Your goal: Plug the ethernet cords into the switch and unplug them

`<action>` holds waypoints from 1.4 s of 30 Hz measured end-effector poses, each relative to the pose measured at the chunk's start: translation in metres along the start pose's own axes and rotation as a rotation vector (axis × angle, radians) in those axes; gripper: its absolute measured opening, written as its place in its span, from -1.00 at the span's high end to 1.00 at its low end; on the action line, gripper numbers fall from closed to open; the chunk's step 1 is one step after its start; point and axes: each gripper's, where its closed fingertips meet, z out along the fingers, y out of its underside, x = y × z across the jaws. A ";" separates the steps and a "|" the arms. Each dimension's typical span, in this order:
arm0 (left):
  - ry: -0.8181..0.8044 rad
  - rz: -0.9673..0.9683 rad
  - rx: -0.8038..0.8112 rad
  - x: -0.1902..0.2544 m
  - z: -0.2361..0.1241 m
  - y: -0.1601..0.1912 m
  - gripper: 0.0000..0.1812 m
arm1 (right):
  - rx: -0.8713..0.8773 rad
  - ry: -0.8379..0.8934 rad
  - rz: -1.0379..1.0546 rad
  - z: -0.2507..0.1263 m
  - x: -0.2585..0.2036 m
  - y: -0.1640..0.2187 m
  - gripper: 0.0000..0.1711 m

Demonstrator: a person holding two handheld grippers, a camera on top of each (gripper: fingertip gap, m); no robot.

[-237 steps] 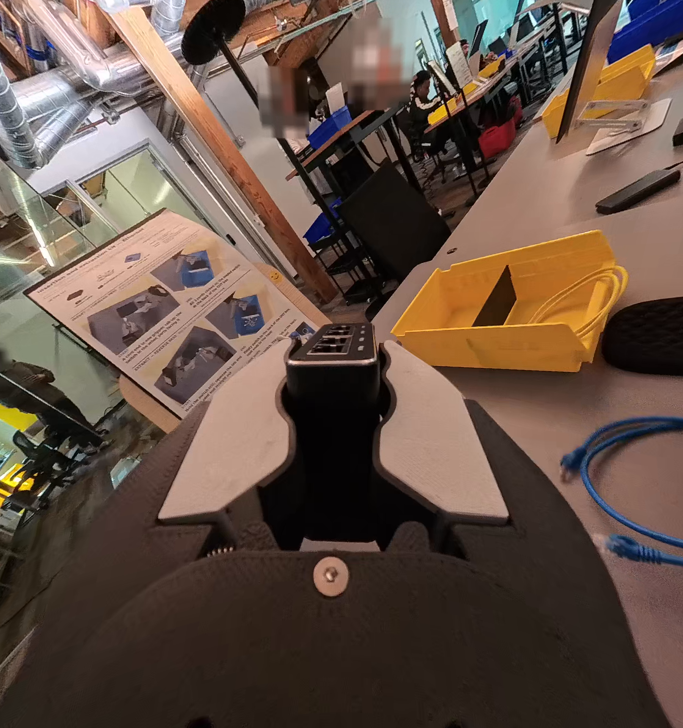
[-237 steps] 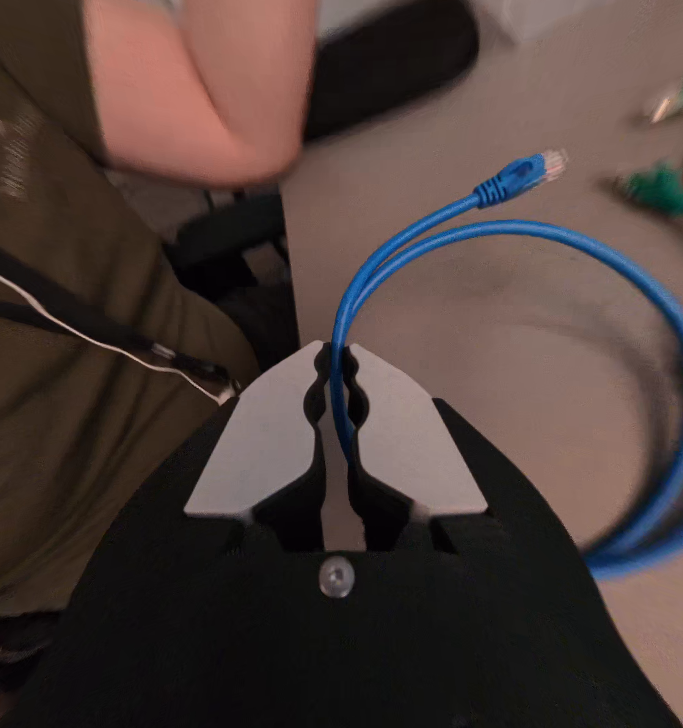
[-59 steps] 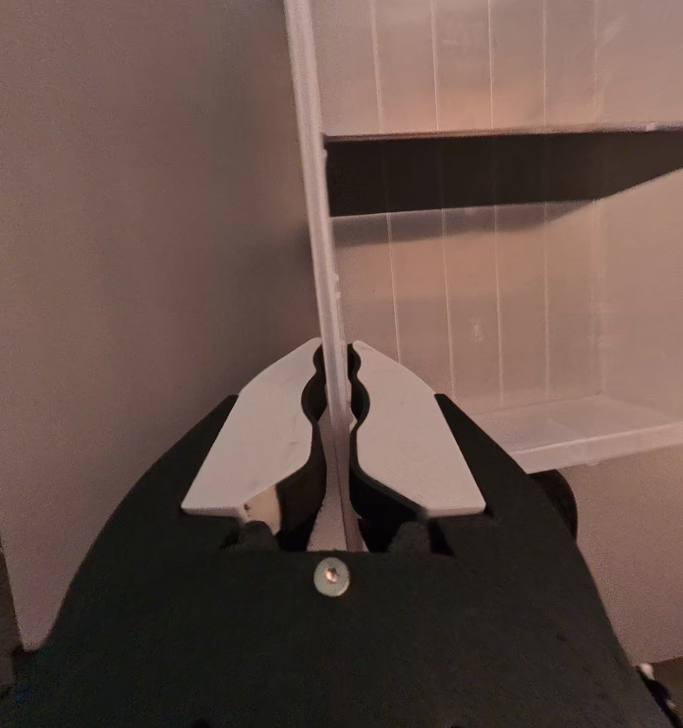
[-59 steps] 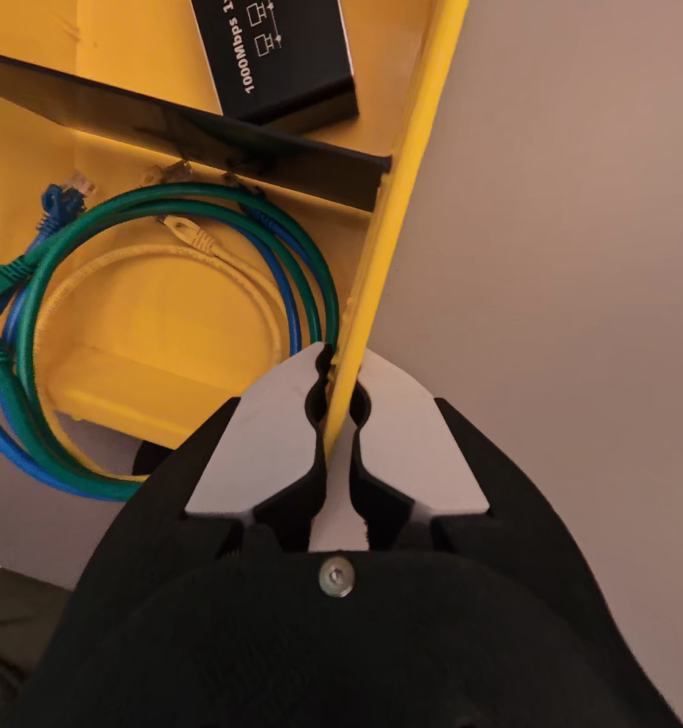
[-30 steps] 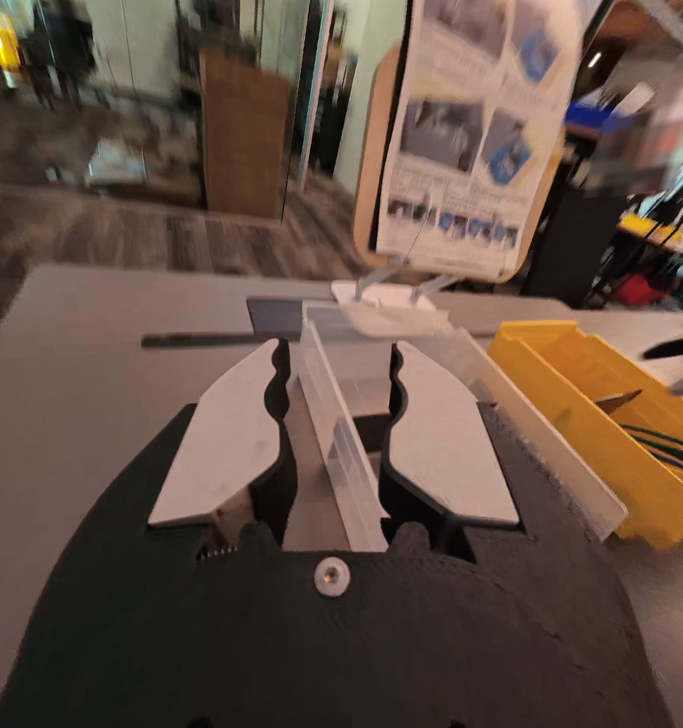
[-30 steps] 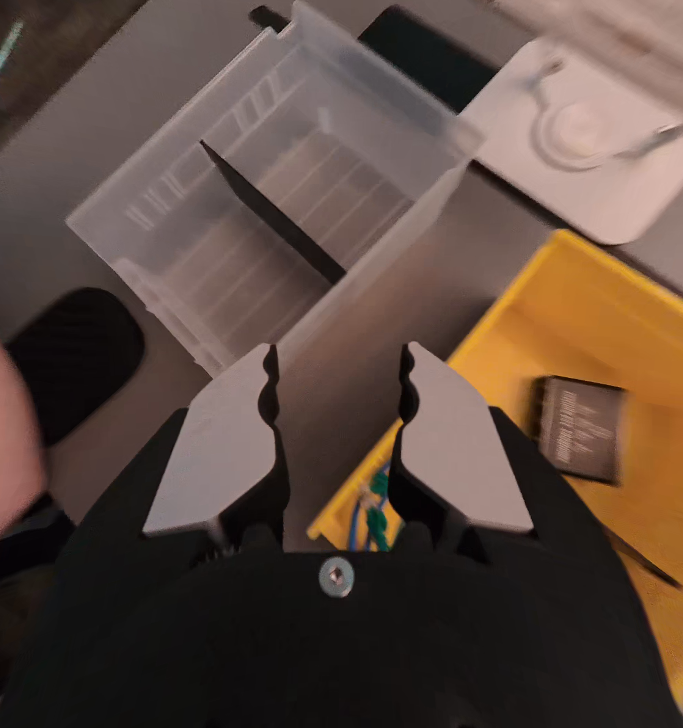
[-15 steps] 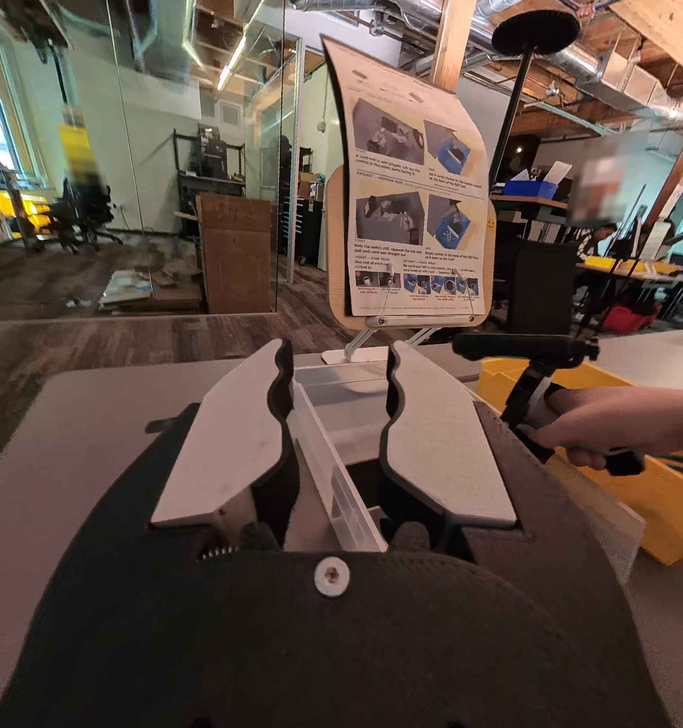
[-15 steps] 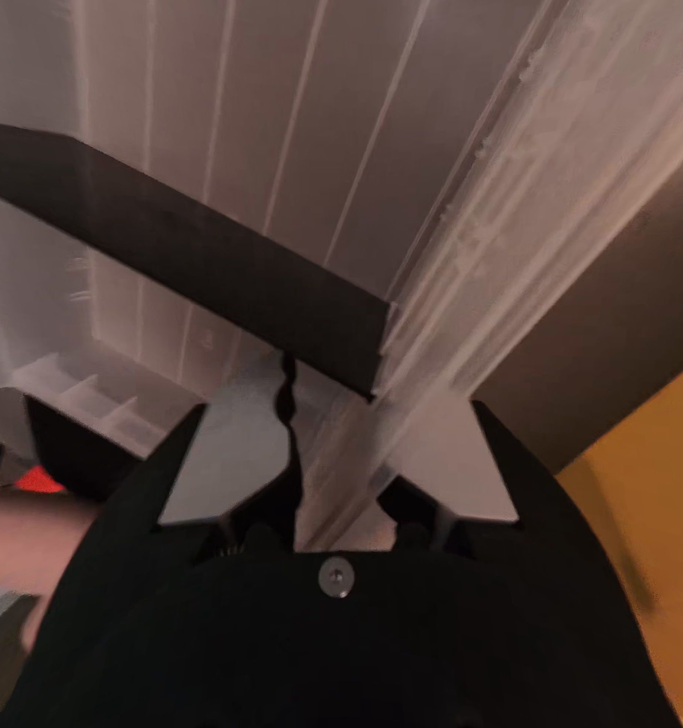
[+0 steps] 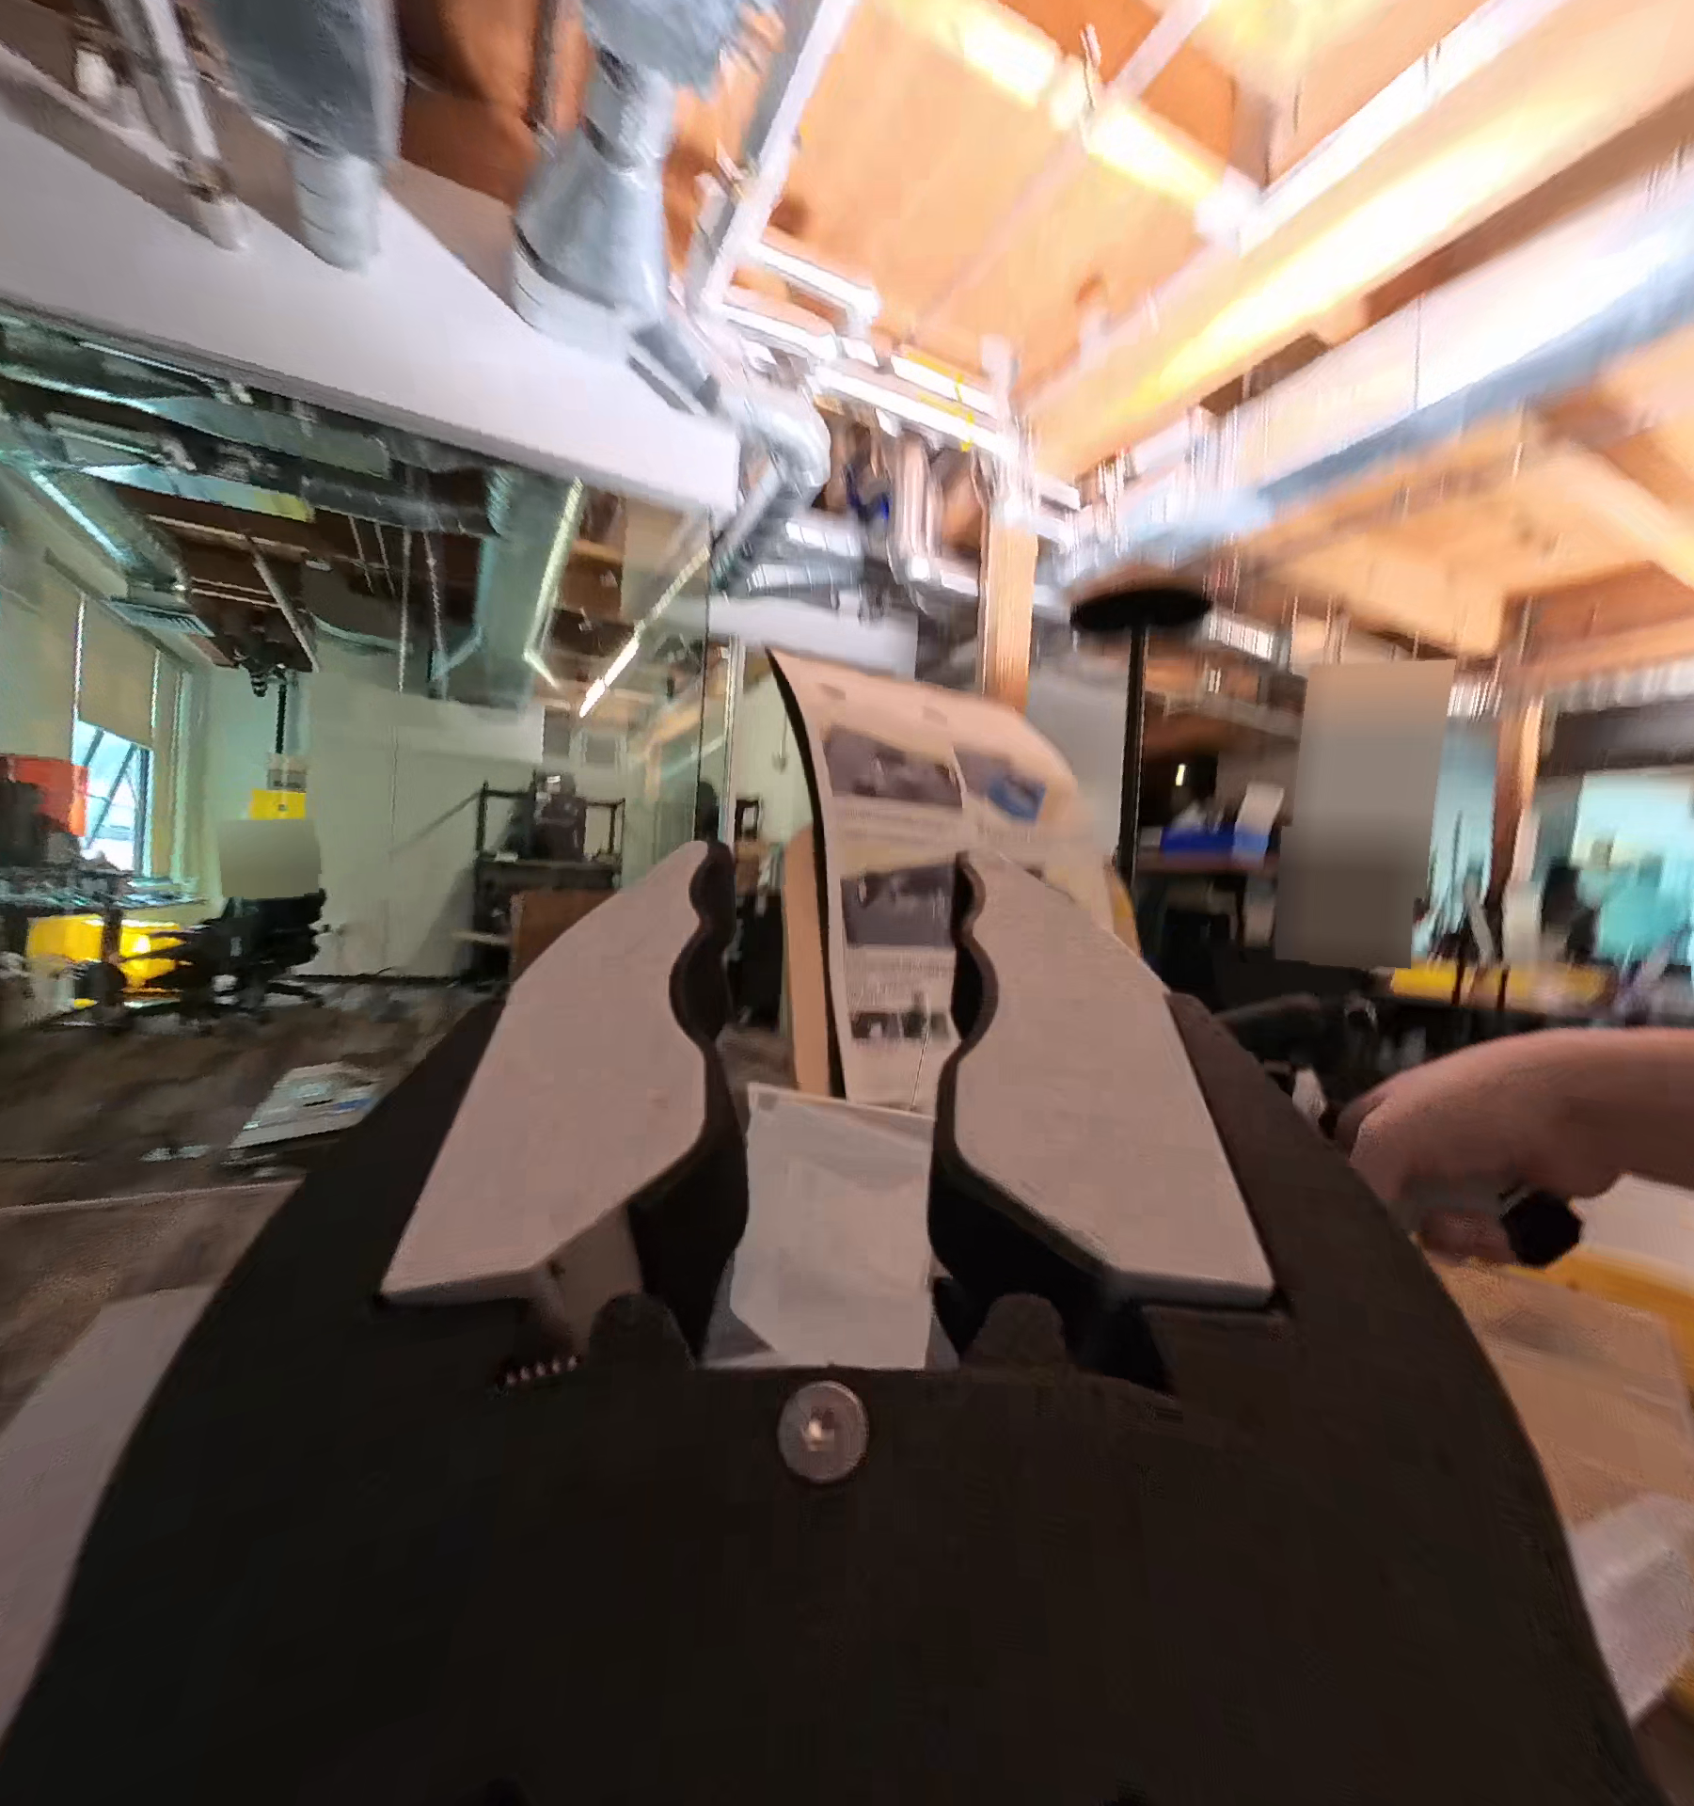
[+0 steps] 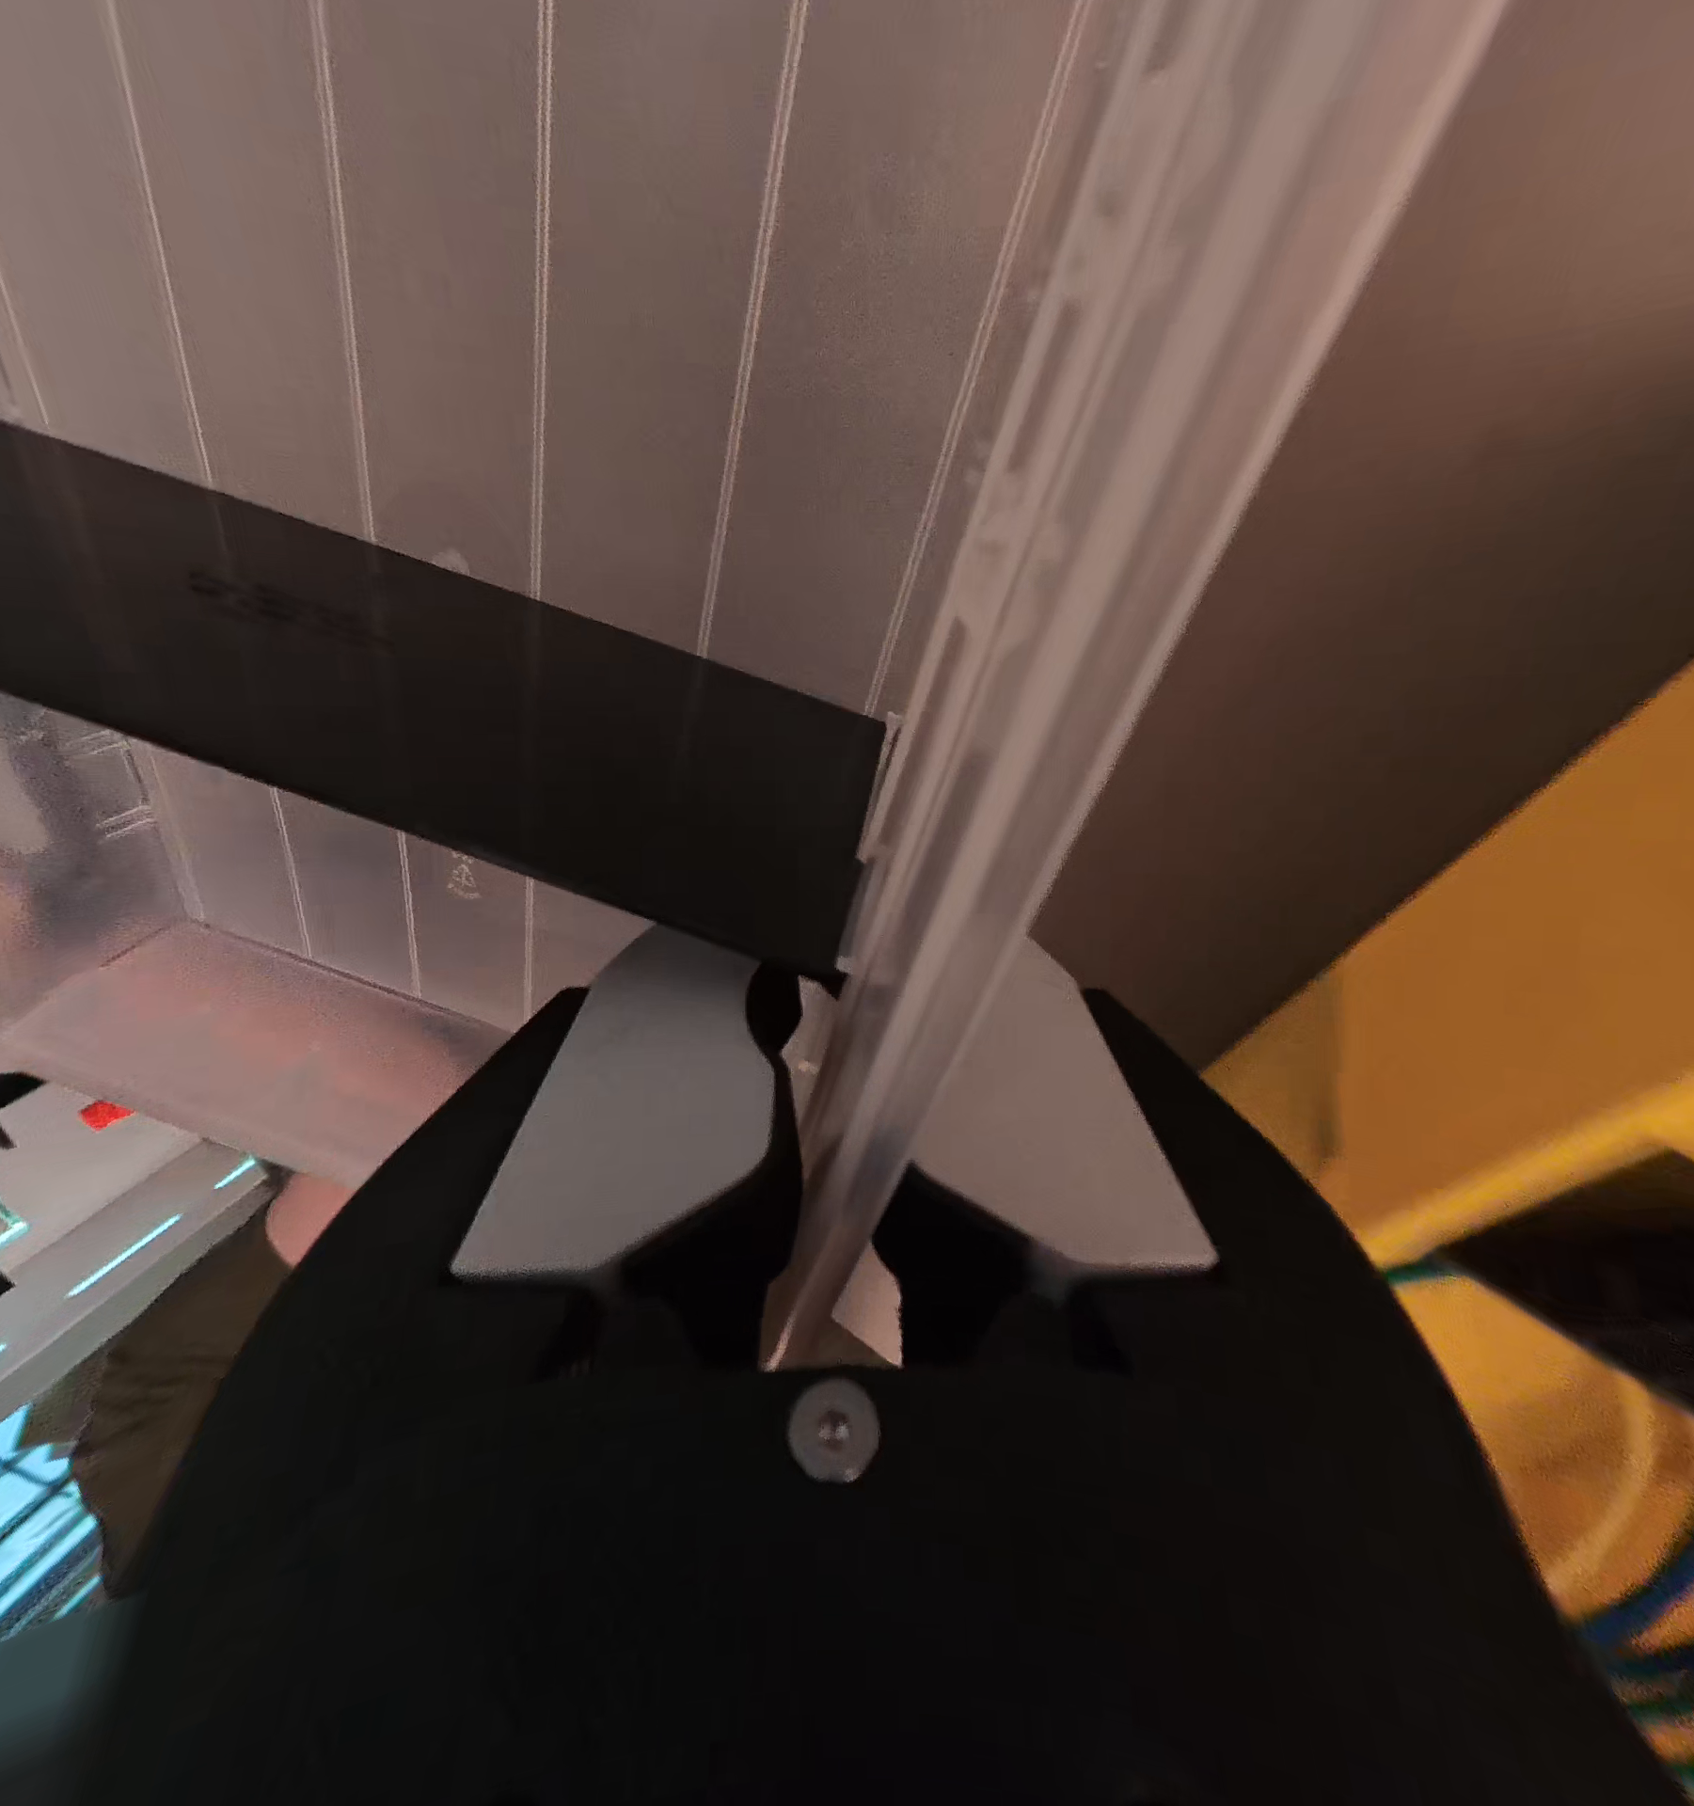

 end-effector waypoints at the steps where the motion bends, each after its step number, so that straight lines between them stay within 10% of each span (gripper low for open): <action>1: -0.022 -0.060 0.043 -0.010 -0.007 -0.009 0.51 | 0.021 -0.005 -0.024 -0.018 -0.003 -0.001 0.89; 7: 0.083 -0.325 0.042 -0.012 -0.004 -0.008 0.19 | 0.190 -0.072 -0.036 -0.156 0.022 0.027 0.91; 15: 0.569 -0.652 -0.518 0.150 0.079 0.117 -0.26 | 0.522 0.016 0.351 -0.257 0.209 0.137 0.91; 26: 0.381 -0.297 -1.253 0.291 0.050 0.313 -0.27 | 0.656 0.067 0.800 -0.214 0.392 0.309 0.90; 35: 0.573 -0.327 -1.446 0.308 0.020 0.308 0.57 | 0.517 0.144 0.782 -0.171 0.420 0.337 0.90; 42: 0.560 -0.224 -1.615 0.239 0.004 0.289 0.77 | 0.405 0.202 0.661 -0.154 0.405 0.311 0.88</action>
